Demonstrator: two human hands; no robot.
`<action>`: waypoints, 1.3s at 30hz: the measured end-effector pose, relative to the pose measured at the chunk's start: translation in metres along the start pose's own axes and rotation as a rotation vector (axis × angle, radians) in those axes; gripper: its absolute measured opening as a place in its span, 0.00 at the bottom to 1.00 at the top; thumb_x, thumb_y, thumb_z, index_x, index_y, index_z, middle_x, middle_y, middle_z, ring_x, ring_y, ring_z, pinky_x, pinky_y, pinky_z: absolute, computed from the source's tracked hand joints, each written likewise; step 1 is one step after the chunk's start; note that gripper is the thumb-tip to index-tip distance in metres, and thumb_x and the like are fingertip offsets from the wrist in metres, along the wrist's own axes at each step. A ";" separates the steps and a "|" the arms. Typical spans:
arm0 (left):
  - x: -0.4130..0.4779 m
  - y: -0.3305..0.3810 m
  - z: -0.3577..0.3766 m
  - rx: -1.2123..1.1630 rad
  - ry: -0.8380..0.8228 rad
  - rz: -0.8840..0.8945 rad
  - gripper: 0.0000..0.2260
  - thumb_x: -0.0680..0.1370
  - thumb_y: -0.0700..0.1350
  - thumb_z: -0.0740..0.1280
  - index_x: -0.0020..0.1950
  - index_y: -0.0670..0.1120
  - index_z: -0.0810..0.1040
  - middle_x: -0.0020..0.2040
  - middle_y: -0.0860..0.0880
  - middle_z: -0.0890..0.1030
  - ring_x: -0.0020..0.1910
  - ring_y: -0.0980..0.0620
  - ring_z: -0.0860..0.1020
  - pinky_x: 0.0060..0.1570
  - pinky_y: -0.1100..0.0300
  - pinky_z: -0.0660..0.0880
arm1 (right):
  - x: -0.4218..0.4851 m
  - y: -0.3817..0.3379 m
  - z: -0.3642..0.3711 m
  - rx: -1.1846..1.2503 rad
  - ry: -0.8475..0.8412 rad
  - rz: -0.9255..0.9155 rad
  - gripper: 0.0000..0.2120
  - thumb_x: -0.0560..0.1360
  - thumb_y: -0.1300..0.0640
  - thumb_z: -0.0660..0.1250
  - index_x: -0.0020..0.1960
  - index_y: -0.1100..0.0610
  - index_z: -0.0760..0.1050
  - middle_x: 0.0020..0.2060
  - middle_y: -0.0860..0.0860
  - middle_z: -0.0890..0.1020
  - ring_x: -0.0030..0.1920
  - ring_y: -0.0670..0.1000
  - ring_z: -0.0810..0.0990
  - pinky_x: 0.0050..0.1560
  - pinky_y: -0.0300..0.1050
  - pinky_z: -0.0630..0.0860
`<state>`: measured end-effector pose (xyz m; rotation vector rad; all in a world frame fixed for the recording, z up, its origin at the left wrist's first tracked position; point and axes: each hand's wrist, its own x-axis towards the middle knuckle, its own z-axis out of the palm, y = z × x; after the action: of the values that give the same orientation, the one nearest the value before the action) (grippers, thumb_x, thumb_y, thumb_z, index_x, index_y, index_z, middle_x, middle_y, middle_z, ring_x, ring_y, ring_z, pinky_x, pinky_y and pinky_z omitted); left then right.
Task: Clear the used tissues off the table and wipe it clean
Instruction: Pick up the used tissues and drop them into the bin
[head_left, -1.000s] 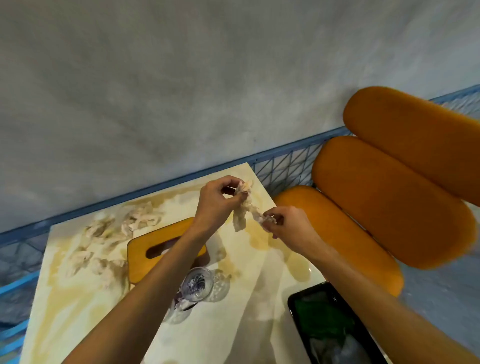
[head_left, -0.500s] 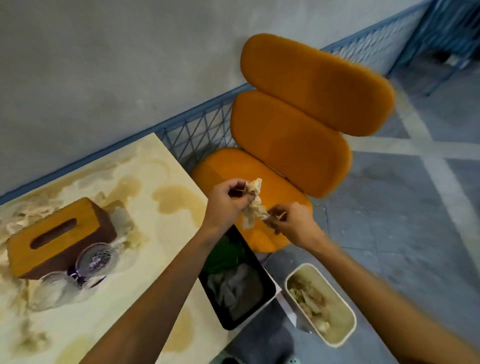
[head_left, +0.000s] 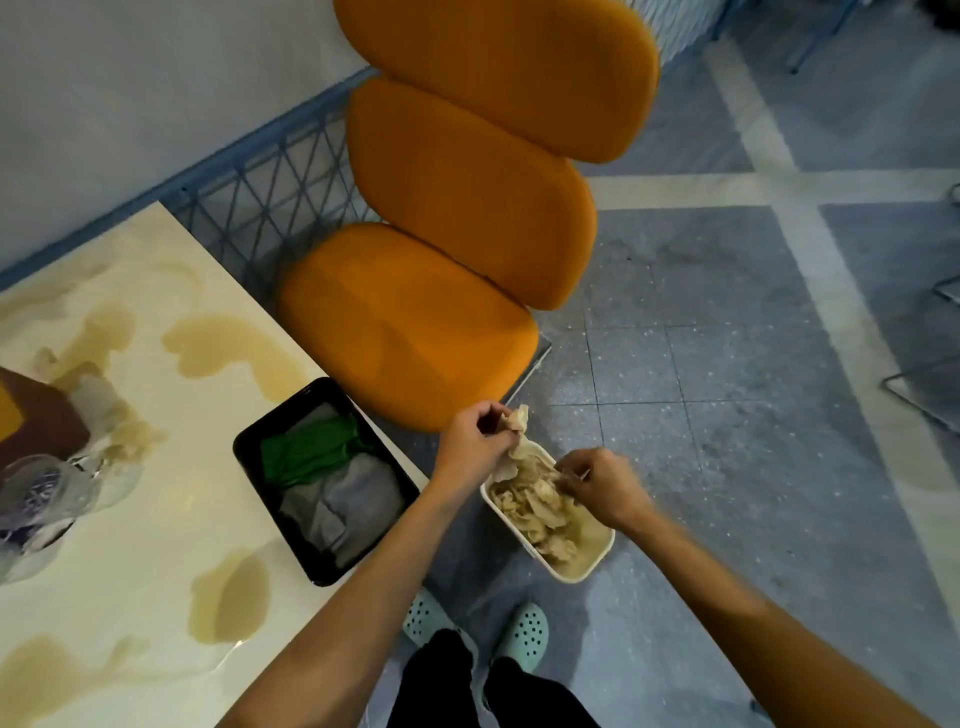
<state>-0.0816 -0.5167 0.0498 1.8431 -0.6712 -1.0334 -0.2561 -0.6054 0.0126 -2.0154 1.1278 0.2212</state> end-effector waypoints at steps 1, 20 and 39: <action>0.003 -0.006 0.008 -0.002 -0.013 -0.015 0.07 0.72 0.36 0.72 0.45 0.47 0.78 0.42 0.54 0.80 0.42 0.60 0.77 0.38 0.72 0.73 | -0.002 0.012 0.003 0.007 -0.007 0.025 0.08 0.75 0.55 0.70 0.54 0.52 0.82 0.45 0.49 0.84 0.38 0.43 0.79 0.41 0.37 0.75; 0.051 -0.111 0.083 -0.024 -0.153 -0.258 0.22 0.69 0.23 0.61 0.52 0.46 0.80 0.51 0.49 0.80 0.48 0.57 0.77 0.39 0.74 0.74 | 0.022 0.097 0.055 0.097 -0.072 0.336 0.09 0.74 0.59 0.70 0.54 0.58 0.80 0.43 0.54 0.84 0.40 0.50 0.84 0.44 0.43 0.80; 0.017 -0.120 0.076 -0.014 -0.059 -0.379 0.10 0.76 0.32 0.64 0.48 0.46 0.81 0.51 0.50 0.83 0.49 0.58 0.79 0.51 0.62 0.74 | 0.026 0.078 0.048 0.012 -0.155 0.202 0.19 0.75 0.53 0.68 0.65 0.56 0.76 0.60 0.54 0.80 0.57 0.53 0.79 0.55 0.42 0.73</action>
<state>-0.1350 -0.5087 -0.0830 1.9782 -0.3505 -1.3356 -0.2914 -0.6100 -0.0758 -1.8391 1.2289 0.4642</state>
